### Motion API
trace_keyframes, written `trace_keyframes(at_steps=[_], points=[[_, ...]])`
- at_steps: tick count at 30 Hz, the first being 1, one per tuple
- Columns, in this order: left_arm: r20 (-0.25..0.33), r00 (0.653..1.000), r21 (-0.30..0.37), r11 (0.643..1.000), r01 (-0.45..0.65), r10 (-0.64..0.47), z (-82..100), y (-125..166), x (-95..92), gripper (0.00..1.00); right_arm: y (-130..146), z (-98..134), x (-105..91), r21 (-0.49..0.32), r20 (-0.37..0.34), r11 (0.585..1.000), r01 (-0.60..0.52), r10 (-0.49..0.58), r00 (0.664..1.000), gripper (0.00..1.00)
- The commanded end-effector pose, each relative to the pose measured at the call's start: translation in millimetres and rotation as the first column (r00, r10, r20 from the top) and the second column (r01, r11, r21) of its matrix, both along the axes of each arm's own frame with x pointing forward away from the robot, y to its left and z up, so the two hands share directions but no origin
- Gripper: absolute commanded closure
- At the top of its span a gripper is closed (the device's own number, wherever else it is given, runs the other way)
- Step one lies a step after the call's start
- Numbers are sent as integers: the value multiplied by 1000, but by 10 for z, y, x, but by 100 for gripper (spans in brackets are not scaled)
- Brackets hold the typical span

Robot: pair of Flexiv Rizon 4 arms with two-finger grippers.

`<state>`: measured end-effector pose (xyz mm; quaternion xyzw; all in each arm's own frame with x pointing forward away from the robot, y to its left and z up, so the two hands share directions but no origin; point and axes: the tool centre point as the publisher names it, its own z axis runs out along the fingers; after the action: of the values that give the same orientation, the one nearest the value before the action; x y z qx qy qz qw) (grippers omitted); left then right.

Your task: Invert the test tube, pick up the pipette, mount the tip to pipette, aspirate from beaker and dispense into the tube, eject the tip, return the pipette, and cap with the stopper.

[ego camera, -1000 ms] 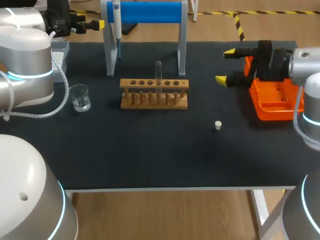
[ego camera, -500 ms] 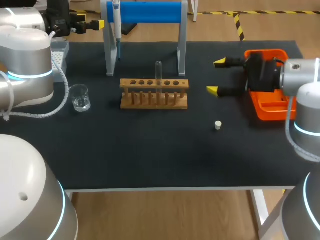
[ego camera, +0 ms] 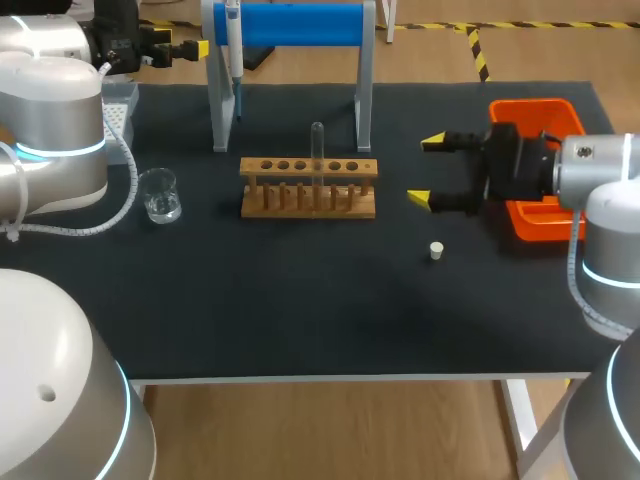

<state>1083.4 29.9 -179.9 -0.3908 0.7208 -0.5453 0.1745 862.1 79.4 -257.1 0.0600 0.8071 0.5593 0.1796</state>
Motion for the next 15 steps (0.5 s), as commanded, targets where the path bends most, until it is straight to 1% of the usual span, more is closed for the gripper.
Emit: trace_keyframes(at_steps=[1, 6, 7, 10, 11, 12, 15], points=[[3, 1000, -2, 1000, -1, 1, -12, 1, 2, 0, -6, -1, -12, -1, 1, 1000, 1, -1, 1000, 0], [3, 1000, -2, 1000, -1, 1, -12, 1, 2, 0, -6, -1, -12, -1, 1, 1000, 1, -1, 1000, 0], [17, 1000, 11, 1000, 13, -13, -23, -44, -97, 0, -6, -1, -12, -1, 1, 1000, 1, -1, 1000, 0], [47, 998, 17, 999, 38, -39, -71, -171, -416, 0, -6, -1, -12, -1, 1, 1000, 1, -1, 1000, 0], [63, 997, -3, 999, 48, -47, -77, -218, -543, 0, -6, -1, -12, -1, 1, 1000, 1, -1, 1000, 0], [73, 996, -8, 998, 59, -58, -83, -268, -667, 0, -6, -1, -12, -1, 1, 1000, 1, -1, 1000, 0], [88, 993, 8, 997, 79, -80, -128, -423, -1029, 0, -6, -1, -12, -1, 1, 1000, 1, -1, 1000, 0]])
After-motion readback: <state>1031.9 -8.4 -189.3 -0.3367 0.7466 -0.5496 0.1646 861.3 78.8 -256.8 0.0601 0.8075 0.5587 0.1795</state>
